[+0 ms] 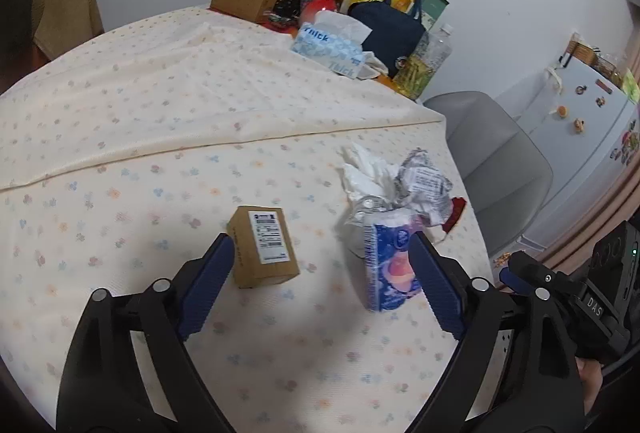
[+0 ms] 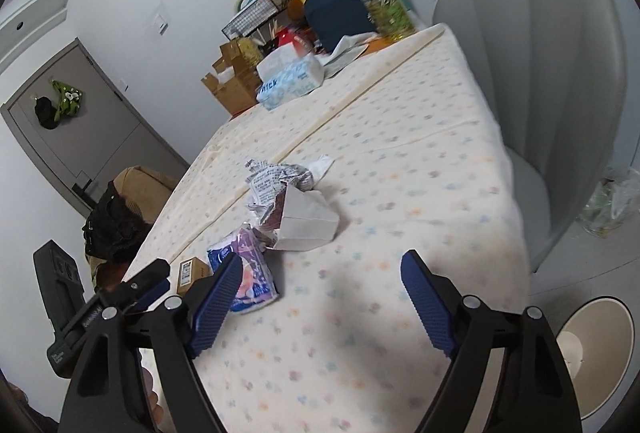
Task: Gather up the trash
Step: 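Close the left gripper on the small brown box while the right gripper grasps the crumpled white wrapper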
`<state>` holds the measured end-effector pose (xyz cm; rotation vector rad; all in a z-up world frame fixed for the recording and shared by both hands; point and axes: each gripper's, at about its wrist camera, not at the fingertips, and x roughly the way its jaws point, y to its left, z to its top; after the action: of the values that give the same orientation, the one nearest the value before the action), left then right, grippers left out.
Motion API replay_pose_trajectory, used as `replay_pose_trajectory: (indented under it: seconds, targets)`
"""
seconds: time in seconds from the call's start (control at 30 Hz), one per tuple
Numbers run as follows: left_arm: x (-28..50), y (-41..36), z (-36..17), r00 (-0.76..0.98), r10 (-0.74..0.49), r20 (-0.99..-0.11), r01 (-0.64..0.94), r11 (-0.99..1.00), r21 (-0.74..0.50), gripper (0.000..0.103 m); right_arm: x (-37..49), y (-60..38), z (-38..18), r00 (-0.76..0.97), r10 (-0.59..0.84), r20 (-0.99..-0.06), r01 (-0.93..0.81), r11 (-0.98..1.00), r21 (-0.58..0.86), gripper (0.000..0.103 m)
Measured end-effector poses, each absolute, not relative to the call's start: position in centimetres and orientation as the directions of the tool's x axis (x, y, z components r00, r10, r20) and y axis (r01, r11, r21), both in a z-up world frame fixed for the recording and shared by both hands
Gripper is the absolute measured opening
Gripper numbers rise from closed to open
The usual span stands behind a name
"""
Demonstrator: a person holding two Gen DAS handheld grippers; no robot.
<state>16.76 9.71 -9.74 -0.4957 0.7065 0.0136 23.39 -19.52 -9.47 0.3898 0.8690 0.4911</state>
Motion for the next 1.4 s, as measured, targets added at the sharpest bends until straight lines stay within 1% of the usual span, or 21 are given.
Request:
replay_pose_trajectory:
  seconds: [0.33, 0.43, 0.47, 0.5, 0.53, 0.63, 0.7, 0.73, 0.77, 0.8, 0.9, 1.07, 1.17, 1.23, 1.27, 1.3, 1.33, 1.37, 1.4]
  targets:
    - [18.1, 10.4, -11.5, 0.734, -0.138, -0.665, -0.230, 0.871, -0.434, 0.072, 27.4, -17.0, -11.3, 0.471, 0.625, -0.622, -0.269, 0.773, 0.574, 0.073]
    - [18.5, 10.5, -11.9, 0.729, -0.135, -0.671, -0.239, 0.868, -0.435, 0.064, 28.0, -16.6, -11.6, 0.458, 0.640, -0.617, -0.274, 0.762, 0.587, 0.073]
    - [18.6, 10.5, -12.0, 0.726, -0.136, -0.674, -0.241, 0.867, -0.435, 0.053, 28.2, -16.5, -11.8, 0.454, 0.645, -0.614, -0.273, 0.757, 0.594, 0.072]
    - [18.8, 10.6, -12.3, 0.719, -0.144, -0.680, -0.246, 0.863, -0.442, 0.035, 28.4, -16.4, -11.9, 0.450, 0.651, -0.612, -0.272, 0.752, 0.600, 0.071]
    - [18.9, 10.7, -12.5, 0.712, -0.152, -0.685, -0.249, 0.858, -0.449, 0.035, 28.6, -16.3, -12.1, 0.443, 0.657, -0.611, -0.270, 0.747, 0.608, 0.070]
    - [18.7, 10.7, -12.4, 0.720, -0.154, -0.677, -0.245, 0.856, -0.455, 0.035, 29.1, -15.9, -12.8, 0.419, 0.671, -0.612, -0.261, 0.734, 0.627, 0.058]
    - [18.4, 10.7, -12.0, 0.725, -0.156, -0.671, -0.239, 0.857, -0.457, 0.035, 29.1, -15.7, -13.0, 0.401, 0.681, -0.613, -0.262, 0.726, 0.636, 0.043]
    - [18.2, 10.7, -11.8, 0.730, -0.152, -0.666, -0.238, 0.857, -0.457, 0.035, 29.0, -15.6, -13.0, 0.399, 0.685, -0.610, -0.264, 0.723, 0.639, 0.039]
    - [18.1, 10.7, -11.5, 0.735, -0.148, -0.662, -0.236, 0.859, -0.455, 0.035, 28.8, -15.6, -12.8, 0.396, 0.689, -0.606, -0.267, 0.719, 0.642, 0.033]
    - [17.8, 10.7, -11.1, 0.741, -0.145, -0.656, -0.233, 0.861, -0.453, 0.035, 28.6, -15.6, -12.6, 0.396, 0.693, -0.602, -0.274, 0.715, 0.643, 0.024]
    - [17.4, 10.5, -10.4, 0.752, -0.147, -0.642, -0.221, 0.862, -0.456, 0.035, 27.7, -15.6, -11.9, 0.408, 0.686, -0.602, -0.286, 0.722, 0.630, 0.015]
    - [16.6, 9.8, -9.5, 0.765, -0.155, -0.625, -0.200, 0.866, -0.459, 0.035, 26.4, -16.3, -10.6, 0.438, 0.672, -0.598, -0.299, 0.736, 0.608, 0.008]
    - [16.2, 9.6, -9.2, 0.770, -0.155, -0.618, -0.194, 0.867, -0.459, 0.035, 26.1, -16.6, -10.0, 0.458, 0.642, -0.616, -0.294, 0.763, 0.576, 0.009]
    - [15.9, 9.4, -9.0, 0.774, -0.156, -0.614, -0.189, 0.868, -0.459, 0.035, 26.2, -16.9, -10.0, 0.461, 0.630, -0.625, -0.280, 0.772, 0.571, 0.014]
    - [15.8, 9.4, -8.9, 0.775, -0.157, -0.613, -0.187, 0.868, -0.459, 0.035, 26.4, -17.0, -10.0, 0.459, 0.634, -0.622, -0.272, 0.767, 0.581, 0.032]
    - [15.5, 9.4, -8.8, 0.776, -0.157, -0.610, -0.186, 0.868, -0.461, 0.035, 26.5, -17.2, -10.0, 0.467, 0.640, -0.610, -0.270, 0.760, 0.591, 0.065]
    - [15.4, 9.4, -8.7, 0.778, -0.157, -0.608, -0.185, 0.868, -0.461, 0.035, 26.5, -17.4, -9.9, 0.483, 0.641, -0.596, -0.269, 0.757, 0.596, 0.074]
    - [15.3, 9.4, -8.7, 0.779, -0.155, -0.607, -0.186, 0.868, -0.460, 0.035, 26.6, -17.5, -9.9, 0.494, 0.639, -0.589, -0.270, 0.757, 0.595, 0.075]
    - [15.2, 9.5, -8.6, 0.780, -0.153, -0.607, -0.187, 0.869, -0.459, 0.035, 27.0, -17.4, -10.1, 0.484, 0.644, -0.593, -0.267, 0.754, 0.600, 0.073]
